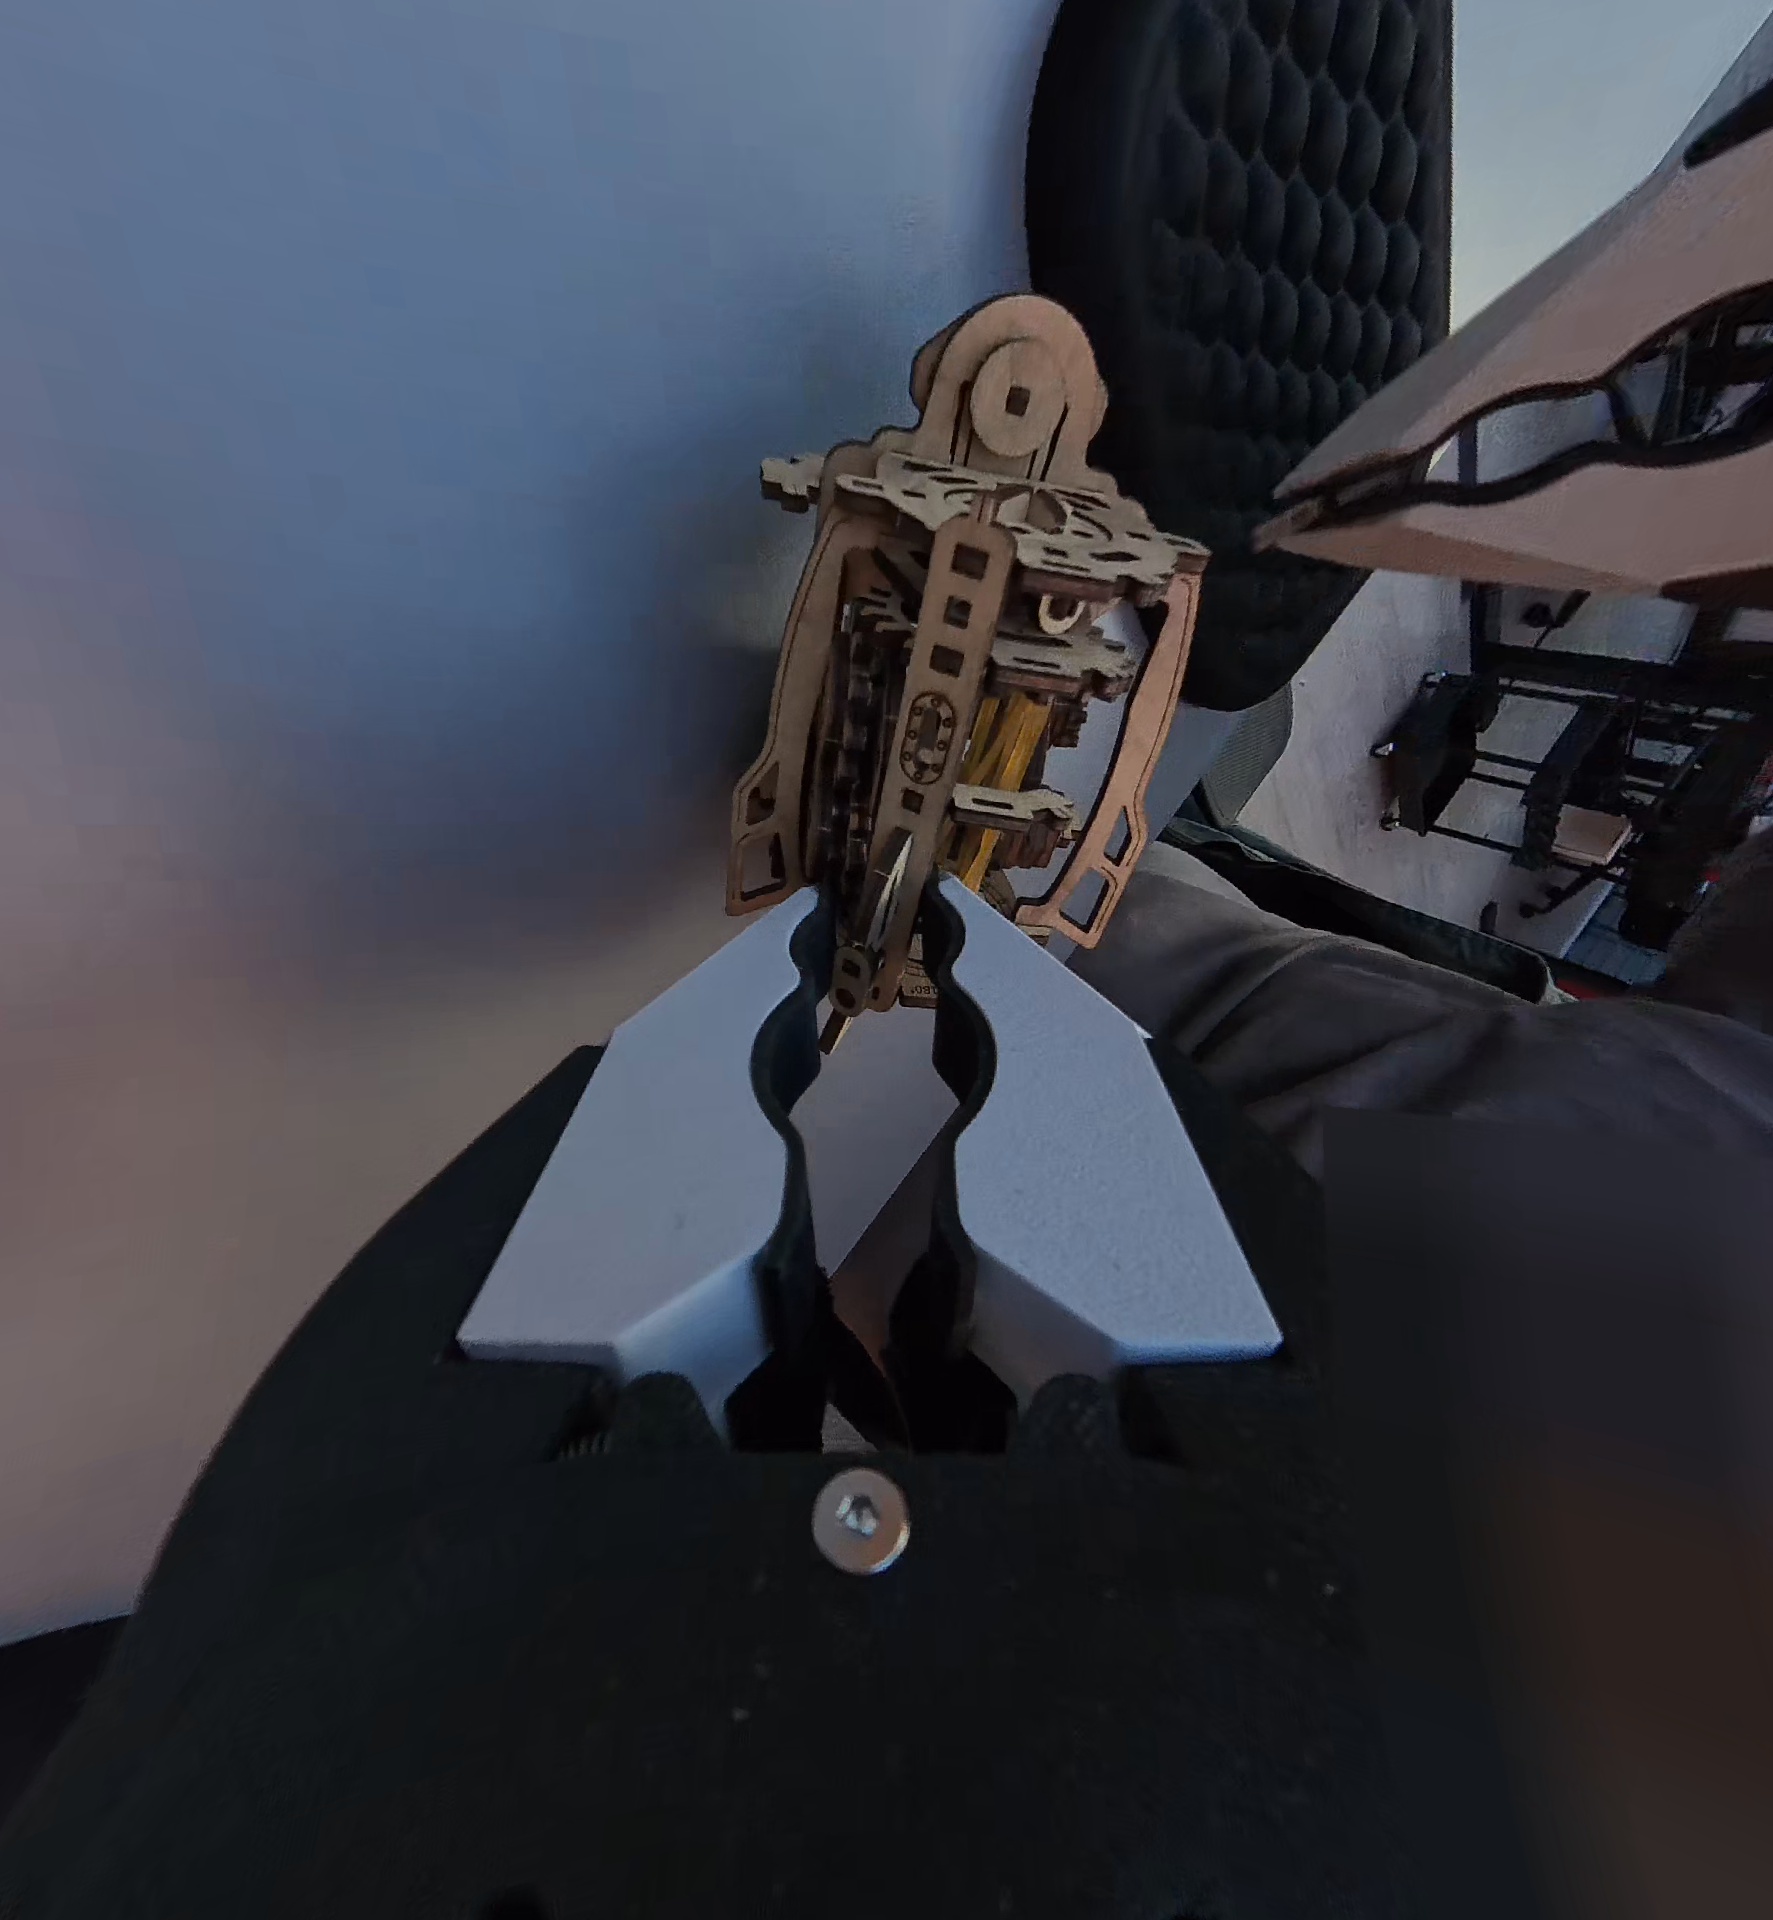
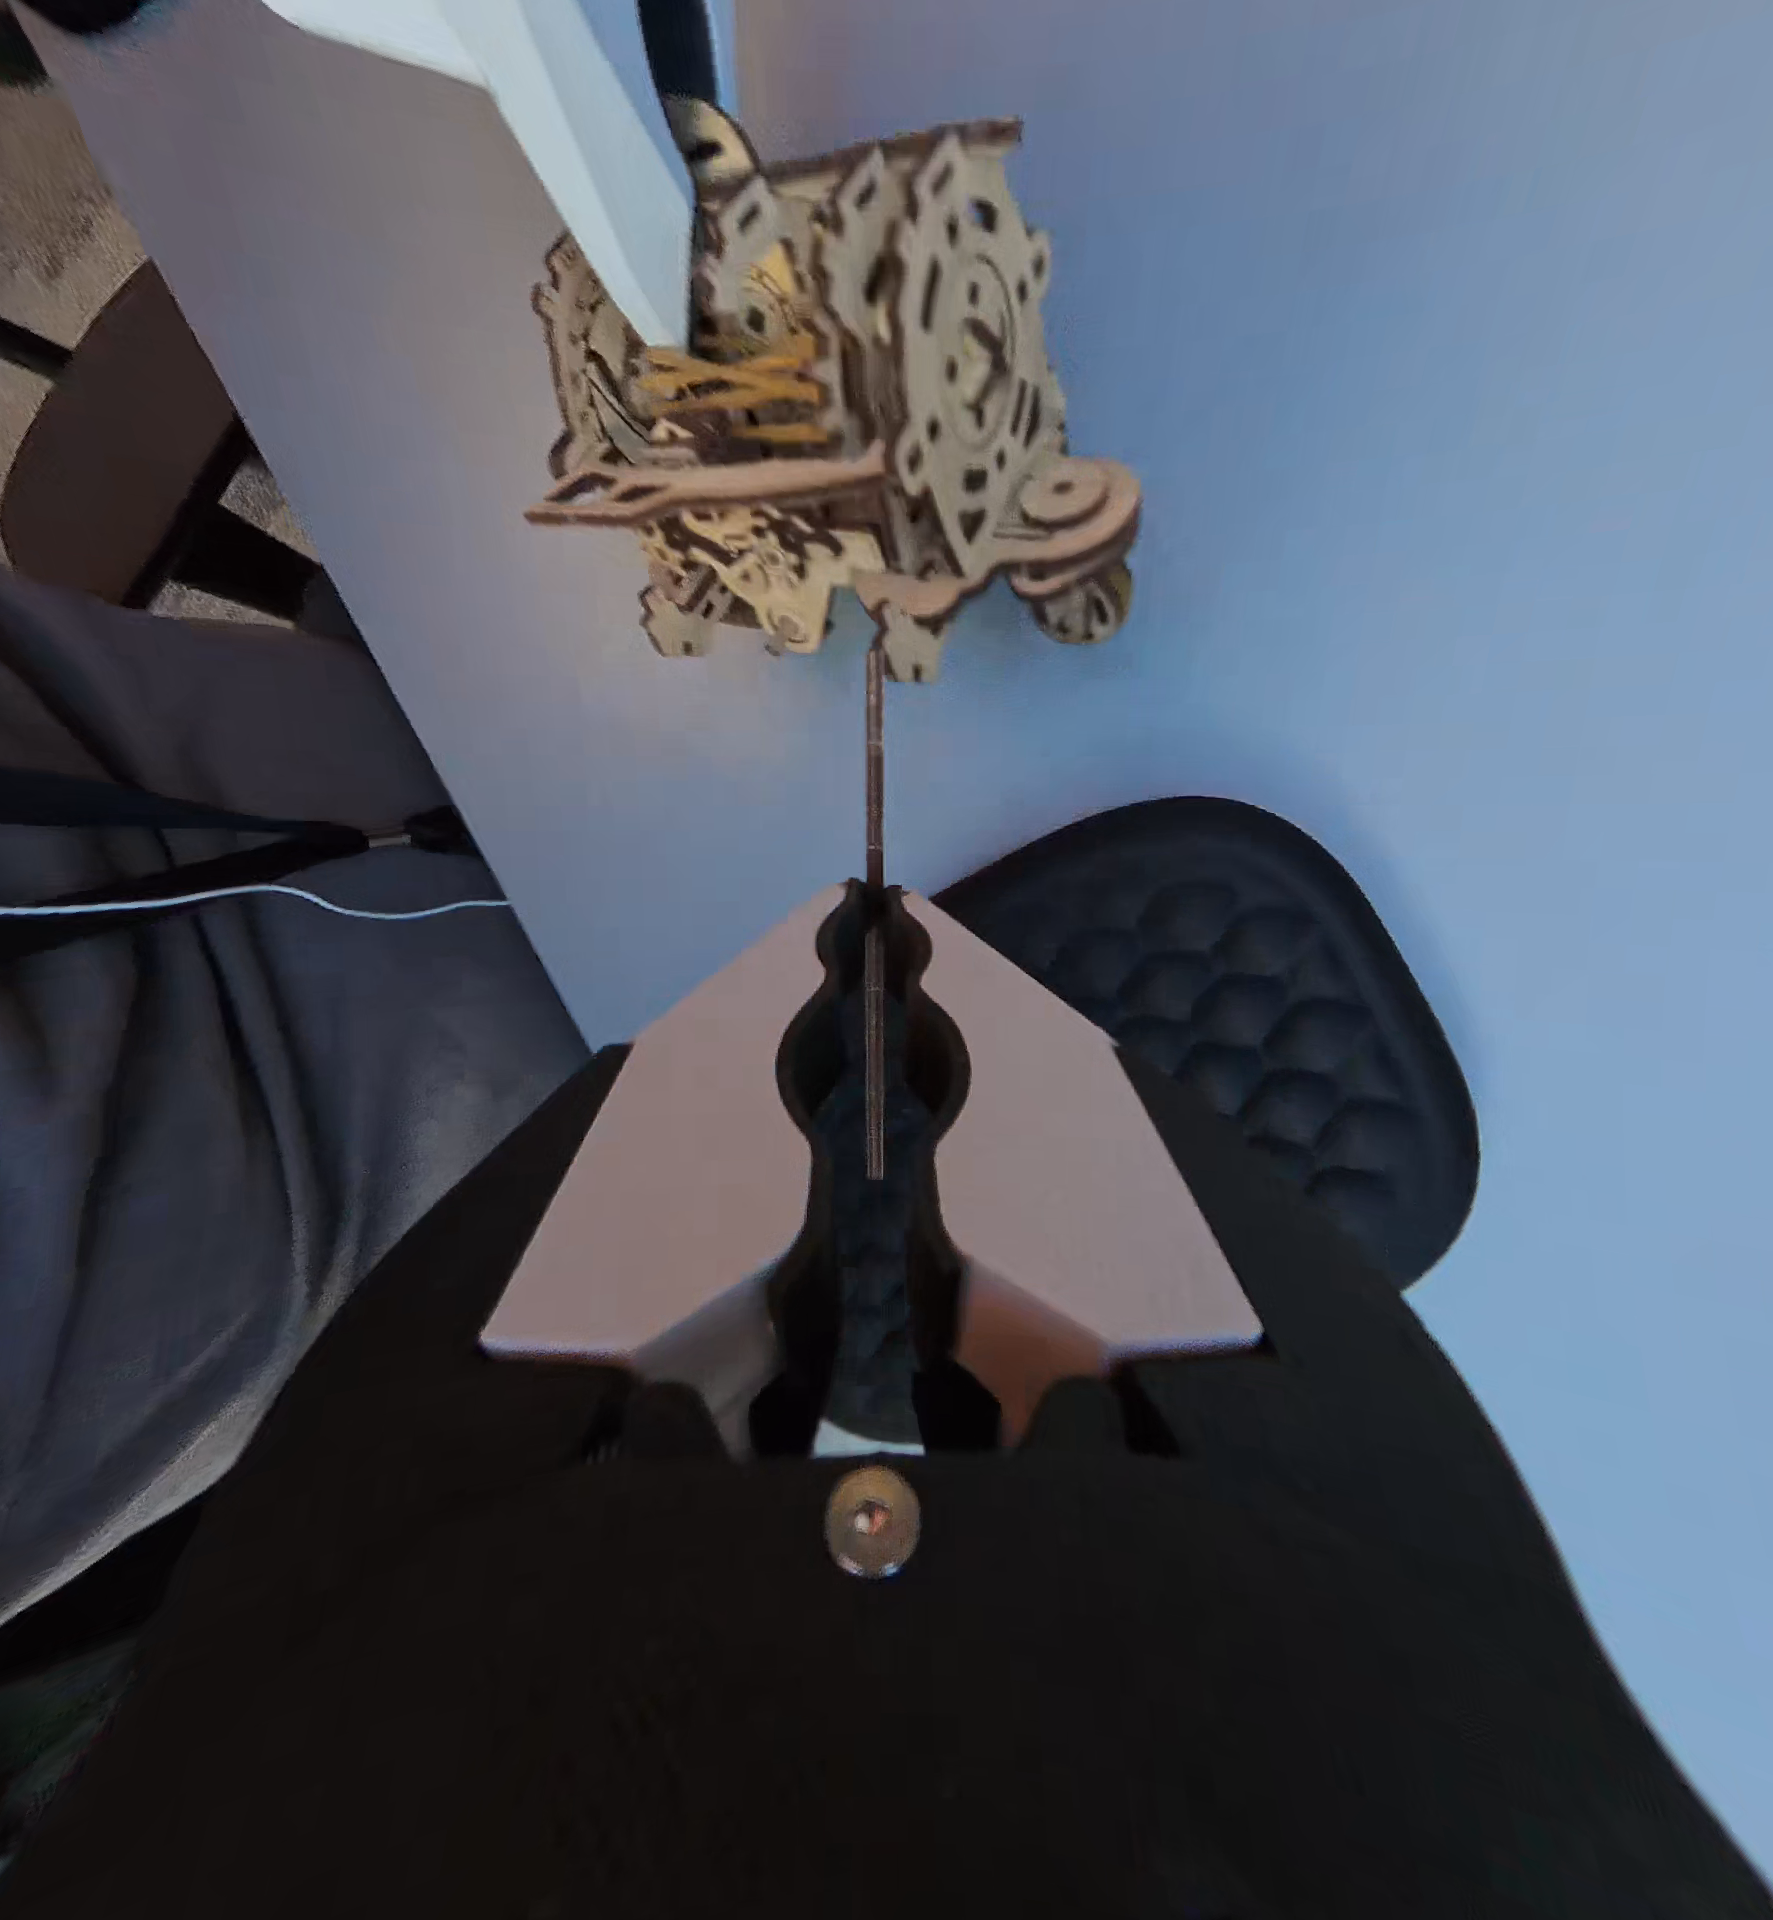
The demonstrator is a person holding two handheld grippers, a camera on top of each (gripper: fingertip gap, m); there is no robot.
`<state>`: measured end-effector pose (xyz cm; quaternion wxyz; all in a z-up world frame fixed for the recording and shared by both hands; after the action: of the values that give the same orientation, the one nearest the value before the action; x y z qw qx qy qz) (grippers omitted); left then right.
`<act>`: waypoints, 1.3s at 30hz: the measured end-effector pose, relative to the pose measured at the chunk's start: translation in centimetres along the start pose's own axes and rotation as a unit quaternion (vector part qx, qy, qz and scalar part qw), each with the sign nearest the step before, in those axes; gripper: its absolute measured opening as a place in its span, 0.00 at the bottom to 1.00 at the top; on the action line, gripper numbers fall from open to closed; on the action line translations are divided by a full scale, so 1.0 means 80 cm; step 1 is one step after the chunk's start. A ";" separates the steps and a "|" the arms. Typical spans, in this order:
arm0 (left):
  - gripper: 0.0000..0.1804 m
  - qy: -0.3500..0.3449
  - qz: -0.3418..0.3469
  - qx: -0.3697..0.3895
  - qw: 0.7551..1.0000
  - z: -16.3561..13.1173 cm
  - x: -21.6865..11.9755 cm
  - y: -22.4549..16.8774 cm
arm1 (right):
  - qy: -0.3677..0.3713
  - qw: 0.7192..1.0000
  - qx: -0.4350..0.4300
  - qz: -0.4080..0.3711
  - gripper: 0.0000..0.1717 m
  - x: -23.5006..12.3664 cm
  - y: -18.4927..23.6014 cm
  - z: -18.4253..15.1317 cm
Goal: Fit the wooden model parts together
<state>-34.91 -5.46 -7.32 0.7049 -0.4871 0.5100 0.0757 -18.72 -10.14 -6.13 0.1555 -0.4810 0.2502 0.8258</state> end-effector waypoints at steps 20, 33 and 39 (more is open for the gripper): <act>0.08 -0.005 0.002 -0.029 1.000 -0.003 -0.010 0.013 | -0.302 0.943 -0.110 -0.089 0.17 -0.001 -0.042 -0.094; 0.08 -0.005 0.001 -0.048 0.999 -0.002 -0.013 0.016 | -0.242 0.949 -0.177 -0.097 0.03 0.000 -0.024 -0.068; 0.08 0.002 0.033 -0.031 0.999 0.000 -0.012 0.010 | -0.181 0.942 -0.261 -0.104 0.03 -0.032 0.024 -0.010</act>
<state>-35.83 -4.65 -7.02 0.6855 -0.4915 0.5251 0.1134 -17.85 -12.19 -3.70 0.1523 -0.3702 -0.0584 0.9145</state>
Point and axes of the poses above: each gripper's, where its closed fingertips meet, x out along the fingers, z out of its top, y = z × x across the jaws, the point moved 6 cm from there along -x, back along the fingers, and after that the axes turned 2 degrees about -x, right-handed, at the moved point
